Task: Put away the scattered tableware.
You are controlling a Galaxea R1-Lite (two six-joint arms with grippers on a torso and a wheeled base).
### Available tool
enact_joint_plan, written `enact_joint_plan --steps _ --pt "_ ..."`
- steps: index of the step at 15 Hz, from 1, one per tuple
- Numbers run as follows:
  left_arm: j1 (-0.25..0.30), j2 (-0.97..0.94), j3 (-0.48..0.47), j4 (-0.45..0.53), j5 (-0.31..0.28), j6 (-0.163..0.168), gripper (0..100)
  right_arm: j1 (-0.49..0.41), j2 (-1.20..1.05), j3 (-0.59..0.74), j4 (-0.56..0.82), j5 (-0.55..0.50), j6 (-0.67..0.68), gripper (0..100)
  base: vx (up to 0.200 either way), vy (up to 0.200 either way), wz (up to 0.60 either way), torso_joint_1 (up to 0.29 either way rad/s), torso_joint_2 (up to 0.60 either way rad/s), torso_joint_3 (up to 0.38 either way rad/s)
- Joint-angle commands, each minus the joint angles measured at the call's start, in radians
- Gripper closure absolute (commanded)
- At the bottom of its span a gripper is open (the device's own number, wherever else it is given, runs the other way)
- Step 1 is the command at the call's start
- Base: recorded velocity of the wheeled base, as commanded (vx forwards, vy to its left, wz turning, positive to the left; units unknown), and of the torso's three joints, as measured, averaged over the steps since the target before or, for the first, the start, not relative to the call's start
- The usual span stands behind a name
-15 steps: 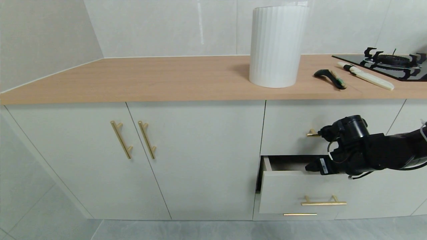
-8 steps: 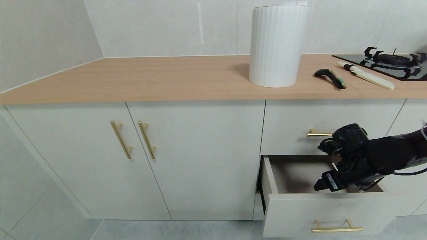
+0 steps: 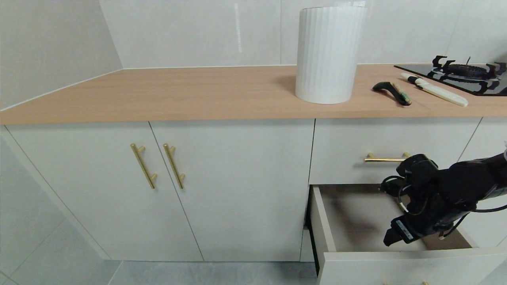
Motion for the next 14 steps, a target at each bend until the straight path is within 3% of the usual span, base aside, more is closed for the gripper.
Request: enact_joint_plan --steps 1,10,14 --pt "0.0 0.0 0.0 0.0 0.0 -0.001 0 0.002 -0.005 -0.001 0.027 -0.001 -0.004 0 0.0 0.0 0.0 0.0 0.0 0.0" --pt "0.0 0.0 0.0 0.0 0.0 -0.001 0 0.079 0.015 0.001 0.353 -0.084 -0.061 0 0.0 0.0 0.0 0.0 0.0 0.0" --pt "0.0 0.0 0.0 0.0 0.0 -0.001 0 0.113 0.034 0.004 0.426 -0.116 -0.07 0 0.0 0.0 0.0 0.0 0.0 0.0"
